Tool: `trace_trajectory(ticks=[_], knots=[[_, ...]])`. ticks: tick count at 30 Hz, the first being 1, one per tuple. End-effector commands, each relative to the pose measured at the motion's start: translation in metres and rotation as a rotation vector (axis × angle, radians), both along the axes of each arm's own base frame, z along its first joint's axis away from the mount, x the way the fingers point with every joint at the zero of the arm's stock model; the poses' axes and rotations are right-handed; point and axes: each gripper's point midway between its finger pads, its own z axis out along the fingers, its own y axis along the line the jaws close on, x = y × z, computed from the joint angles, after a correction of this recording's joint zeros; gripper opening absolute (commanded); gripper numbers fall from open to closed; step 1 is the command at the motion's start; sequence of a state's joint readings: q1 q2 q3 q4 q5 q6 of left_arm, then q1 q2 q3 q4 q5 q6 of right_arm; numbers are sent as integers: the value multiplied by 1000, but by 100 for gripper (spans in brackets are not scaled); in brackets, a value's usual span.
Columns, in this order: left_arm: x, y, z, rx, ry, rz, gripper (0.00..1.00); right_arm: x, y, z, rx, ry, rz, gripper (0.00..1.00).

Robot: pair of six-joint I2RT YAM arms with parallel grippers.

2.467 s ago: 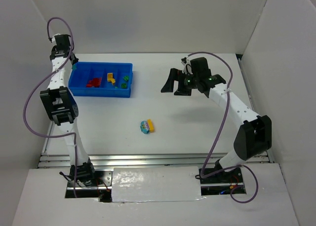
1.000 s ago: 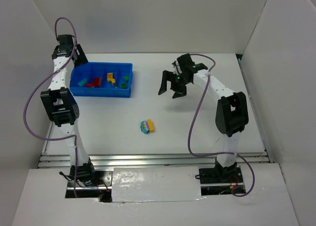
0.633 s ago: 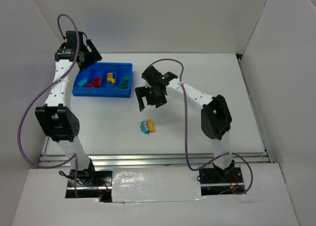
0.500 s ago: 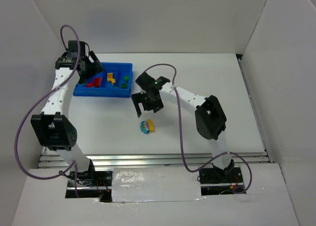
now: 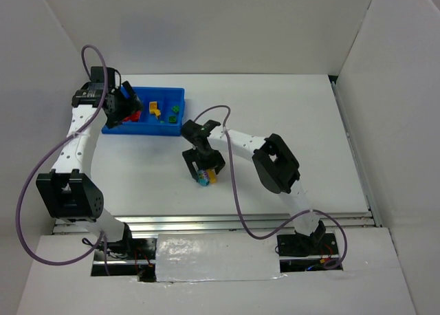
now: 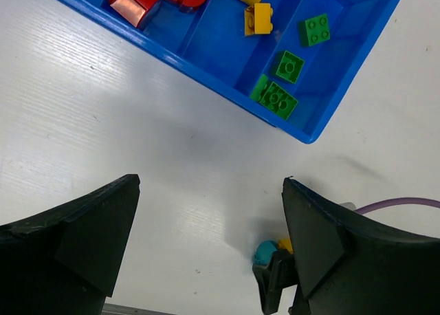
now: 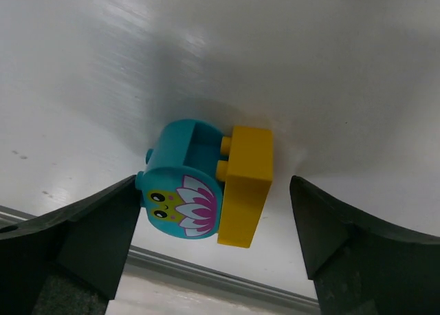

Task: Sort the legos into containers by color

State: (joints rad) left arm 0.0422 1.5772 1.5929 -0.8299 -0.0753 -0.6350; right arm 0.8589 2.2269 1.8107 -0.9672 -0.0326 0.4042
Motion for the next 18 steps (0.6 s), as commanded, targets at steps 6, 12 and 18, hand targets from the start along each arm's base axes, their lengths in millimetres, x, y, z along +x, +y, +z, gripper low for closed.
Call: trace_trajectory(ticks=[6, 12, 18], knots=[[-7, -8, -5, -12, -12, -67, 97, 5, 3, 30, 67, -91, 7, 32], [16, -32, -7, -100, -6, -151, 97, 34, -6, 58, 177, -164, -94, 0], [45, -100, 18, -144, -70, -349, 98, 67, -42, 117, 378, -258, -243, 0]])
